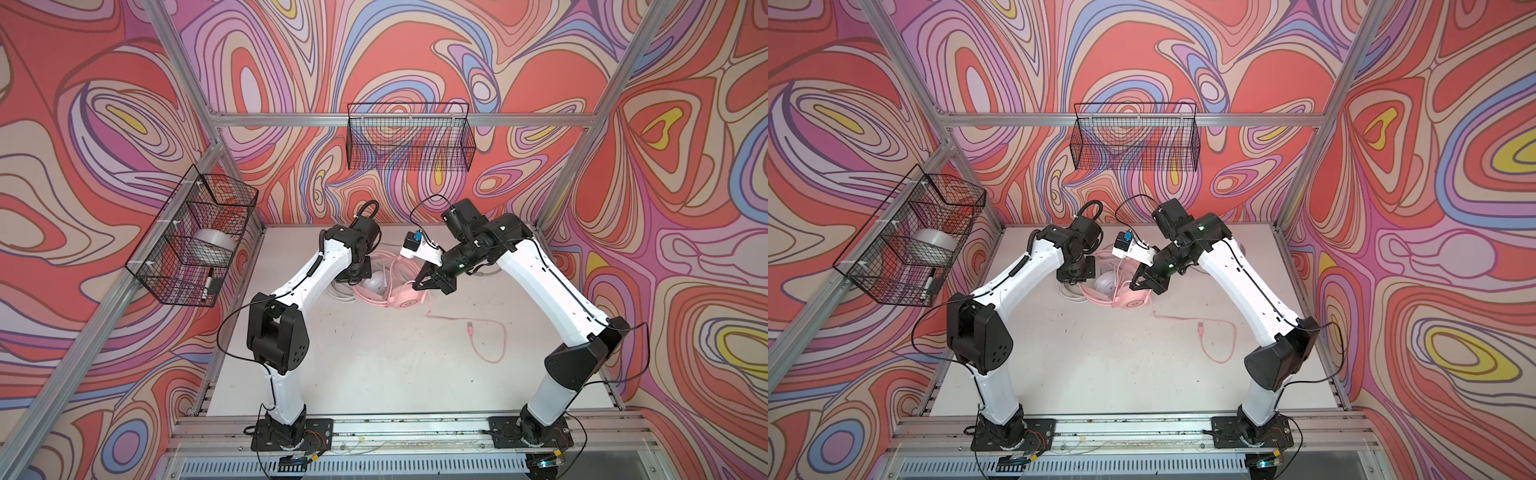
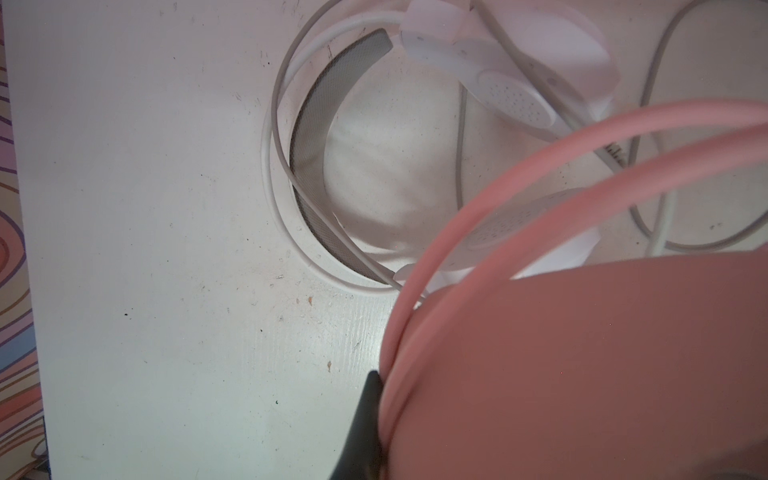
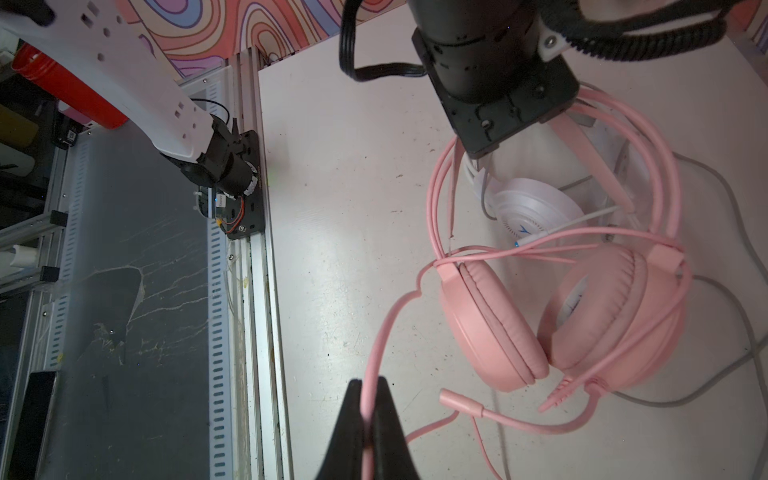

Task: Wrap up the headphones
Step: 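Draw the cable around the headband and open the right gripper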

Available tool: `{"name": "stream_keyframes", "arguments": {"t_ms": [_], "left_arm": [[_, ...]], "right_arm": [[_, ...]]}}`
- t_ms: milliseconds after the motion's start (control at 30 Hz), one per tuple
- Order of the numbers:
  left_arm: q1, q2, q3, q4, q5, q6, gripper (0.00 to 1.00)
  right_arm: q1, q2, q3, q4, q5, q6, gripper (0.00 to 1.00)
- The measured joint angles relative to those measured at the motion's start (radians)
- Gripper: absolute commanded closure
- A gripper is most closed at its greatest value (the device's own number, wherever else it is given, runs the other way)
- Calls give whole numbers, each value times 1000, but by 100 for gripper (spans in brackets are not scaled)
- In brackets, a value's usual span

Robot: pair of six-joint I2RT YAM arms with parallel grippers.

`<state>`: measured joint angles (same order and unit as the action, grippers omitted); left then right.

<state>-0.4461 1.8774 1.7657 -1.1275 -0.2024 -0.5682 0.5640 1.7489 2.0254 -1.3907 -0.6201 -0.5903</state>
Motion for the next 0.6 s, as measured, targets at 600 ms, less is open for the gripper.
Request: {"name": "stream_keyframes", "arguments": {"t_ms": [600], "left_arm": [[-8, -16, -66, 55, 89, 103, 100]], "right_arm": [[-68, 92, 57, 56, 161, -73, 100]]}}
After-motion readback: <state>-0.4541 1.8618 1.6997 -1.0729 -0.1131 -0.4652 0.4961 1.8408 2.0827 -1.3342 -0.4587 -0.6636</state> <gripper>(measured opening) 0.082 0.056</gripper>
